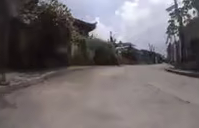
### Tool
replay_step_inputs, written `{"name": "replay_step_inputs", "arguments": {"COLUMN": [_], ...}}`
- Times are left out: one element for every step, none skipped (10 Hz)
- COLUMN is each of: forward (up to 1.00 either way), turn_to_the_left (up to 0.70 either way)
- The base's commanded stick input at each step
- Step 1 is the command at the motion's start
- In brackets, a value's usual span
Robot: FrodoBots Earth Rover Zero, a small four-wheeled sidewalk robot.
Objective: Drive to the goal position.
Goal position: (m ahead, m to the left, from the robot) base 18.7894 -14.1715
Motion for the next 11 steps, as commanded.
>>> {"name": "replay_step_inputs", "arguments": {"forward": [1.0, 1.0, 1.0, 1.0, 1.0, 1.0, 1.0, 1.0, 1.0, 1.0, 1.0], "turn_to_the_left": [-0.4, -0.4, -0.4, -0.4, -0.39, -0.3, -0.11, -0.25, -0.39, -0.39, -0.39]}}
